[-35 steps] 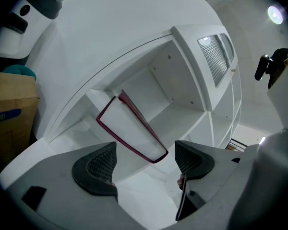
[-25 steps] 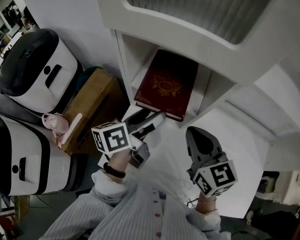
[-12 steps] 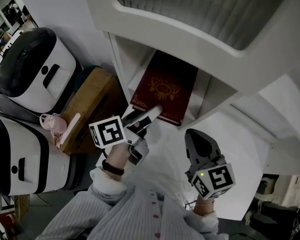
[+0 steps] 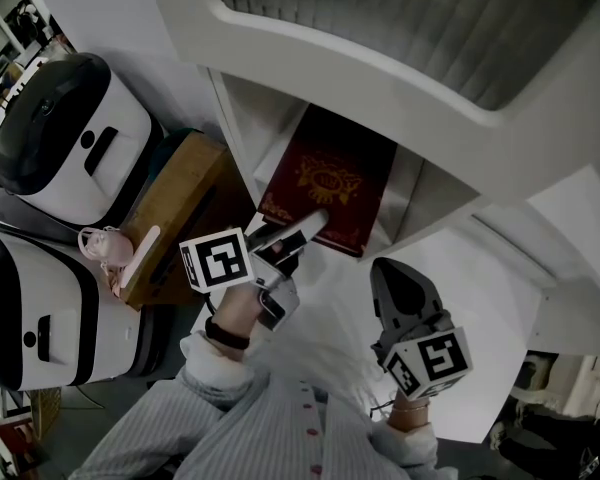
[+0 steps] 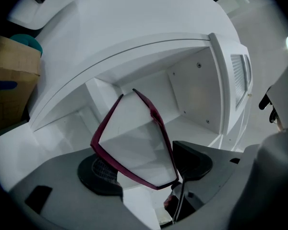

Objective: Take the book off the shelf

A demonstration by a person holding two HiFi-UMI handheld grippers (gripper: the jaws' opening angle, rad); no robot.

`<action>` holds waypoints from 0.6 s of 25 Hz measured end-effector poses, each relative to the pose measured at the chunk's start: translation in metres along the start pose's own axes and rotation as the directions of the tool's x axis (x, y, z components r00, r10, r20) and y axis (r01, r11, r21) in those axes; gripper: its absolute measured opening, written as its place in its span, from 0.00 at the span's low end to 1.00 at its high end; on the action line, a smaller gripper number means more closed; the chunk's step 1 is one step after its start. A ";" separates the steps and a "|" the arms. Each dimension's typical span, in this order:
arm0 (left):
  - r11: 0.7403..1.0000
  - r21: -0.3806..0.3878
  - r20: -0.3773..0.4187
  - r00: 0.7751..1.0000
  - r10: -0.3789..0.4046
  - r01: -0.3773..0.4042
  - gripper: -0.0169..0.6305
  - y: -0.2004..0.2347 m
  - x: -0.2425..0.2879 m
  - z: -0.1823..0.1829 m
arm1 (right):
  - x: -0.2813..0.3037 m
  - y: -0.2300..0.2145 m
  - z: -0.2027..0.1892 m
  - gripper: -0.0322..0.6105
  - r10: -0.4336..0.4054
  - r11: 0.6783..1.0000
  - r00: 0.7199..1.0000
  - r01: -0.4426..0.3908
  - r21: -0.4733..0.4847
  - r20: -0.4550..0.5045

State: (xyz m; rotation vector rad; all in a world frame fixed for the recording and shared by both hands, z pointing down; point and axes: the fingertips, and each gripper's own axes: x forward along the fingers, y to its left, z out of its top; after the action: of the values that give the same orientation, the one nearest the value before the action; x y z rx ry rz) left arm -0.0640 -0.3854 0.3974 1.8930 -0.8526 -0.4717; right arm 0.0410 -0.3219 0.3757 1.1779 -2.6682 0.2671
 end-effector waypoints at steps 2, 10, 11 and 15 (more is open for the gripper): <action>0.999 -0.033 0.005 1.000 -0.002 0.002 0.53 -0.001 0.000 -0.001 | 0.001 0.000 -0.001 0.07 0.002 1.000 1.000 -0.002 0.000 0.000; 0.999 -0.003 0.013 0.999 -0.035 0.035 0.49 -0.008 -0.003 0.001 | -0.003 0.003 -0.002 0.07 -0.007 1.000 1.000 0.007 0.000 0.008; 0.999 0.001 0.014 0.999 -0.036 0.036 0.49 -0.010 -0.004 0.001 | -0.003 0.004 -0.002 0.07 -0.006 1.000 1.000 0.006 0.000 0.008; 1.000 0.023 0.015 1.000 0.000 -0.001 0.47 -0.009 -0.011 0.001 | -0.005 0.006 -0.001 0.07 -0.005 1.000 1.000 0.005 -0.004 0.007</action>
State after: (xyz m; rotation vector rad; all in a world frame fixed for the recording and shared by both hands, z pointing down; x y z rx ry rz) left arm -0.0687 -0.3757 0.3885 1.9121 -0.8713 -0.4780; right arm 0.0400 -0.3146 0.3749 1.1863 -2.6705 0.2573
